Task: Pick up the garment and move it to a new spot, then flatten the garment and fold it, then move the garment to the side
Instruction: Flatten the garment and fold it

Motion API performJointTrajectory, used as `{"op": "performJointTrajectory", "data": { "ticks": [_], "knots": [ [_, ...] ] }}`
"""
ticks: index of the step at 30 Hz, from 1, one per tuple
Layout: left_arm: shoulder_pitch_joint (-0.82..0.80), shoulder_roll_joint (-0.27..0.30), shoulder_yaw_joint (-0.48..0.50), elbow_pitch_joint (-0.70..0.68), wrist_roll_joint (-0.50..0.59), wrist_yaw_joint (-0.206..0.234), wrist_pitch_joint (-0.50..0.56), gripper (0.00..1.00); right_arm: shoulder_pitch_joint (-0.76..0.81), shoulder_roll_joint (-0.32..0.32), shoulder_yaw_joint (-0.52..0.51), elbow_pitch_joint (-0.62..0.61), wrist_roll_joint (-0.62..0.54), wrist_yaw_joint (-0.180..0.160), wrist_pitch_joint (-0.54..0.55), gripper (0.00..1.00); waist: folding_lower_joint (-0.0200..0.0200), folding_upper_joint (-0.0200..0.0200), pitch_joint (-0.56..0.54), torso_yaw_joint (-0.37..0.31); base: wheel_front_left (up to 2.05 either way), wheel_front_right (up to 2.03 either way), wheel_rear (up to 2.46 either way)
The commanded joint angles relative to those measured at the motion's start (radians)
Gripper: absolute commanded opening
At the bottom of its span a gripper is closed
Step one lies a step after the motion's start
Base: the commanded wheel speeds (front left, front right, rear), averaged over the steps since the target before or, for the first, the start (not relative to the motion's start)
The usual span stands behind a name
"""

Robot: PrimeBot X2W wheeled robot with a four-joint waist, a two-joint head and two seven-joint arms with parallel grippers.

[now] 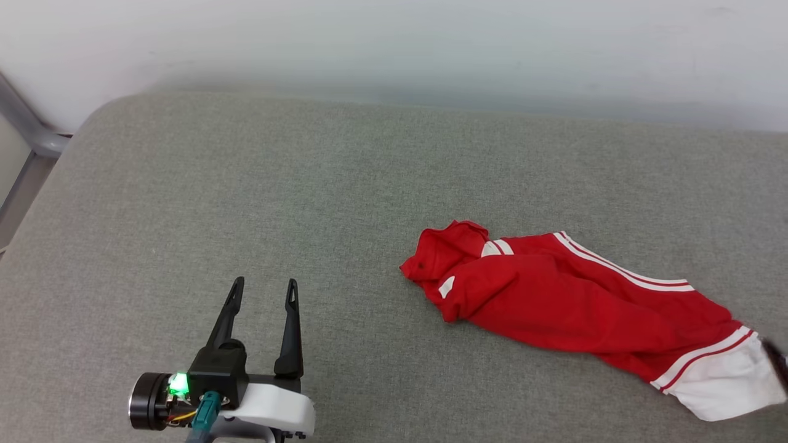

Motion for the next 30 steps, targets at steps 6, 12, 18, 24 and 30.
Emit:
{"op": "performJointTrajectory", "data": {
  "ticks": [6,12,18,24,30],
  "knots": [
    [0.022,-0.001,0.009,-0.002,0.011,-0.009,-0.003,1.0,-0.022,0.19,-0.217,-0.198,-0.245,-0.001,-0.117,1.0,0.0,0.0,-0.025,-0.014,0.0,0.0,0.0],
    [0.019,0.0,0.01,-0.003,0.015,-0.017,-0.003,1.0,-0.017,0.404,-0.293,-0.411,-0.447,-0.001,-0.157,1.0,0.0,0.0,-0.035,-0.023,0.0,0.0,0.0],
    [-0.043,0.023,0.015,-0.009,0.015,-0.055,-0.003,1.0,0.026,0.535,-0.251,-0.511,-0.543,-0.001,-0.174,1.0,0.0,0.0,-0.032,-0.025,0.0,0.0,0.0],
    [-0.187,0.076,0.015,0.007,0.002,-0.137,-0.003,1.0,0.037,0.566,-0.197,-0.499,-0.571,-0.001,-0.197,1.0,0.0,0.0,-0.005,-0.041,0.0,0.0,0.0],
    [-0.387,0.146,-0.051,0.115,-0.04,-0.206,0.02,1.0,-0.011,0.555,-0.165,-0.478,-0.596,-0.001,-0.216,1.0,0.0,0.0,0.039,-0.079,0.0,0.0,0.0]
  ]
}}
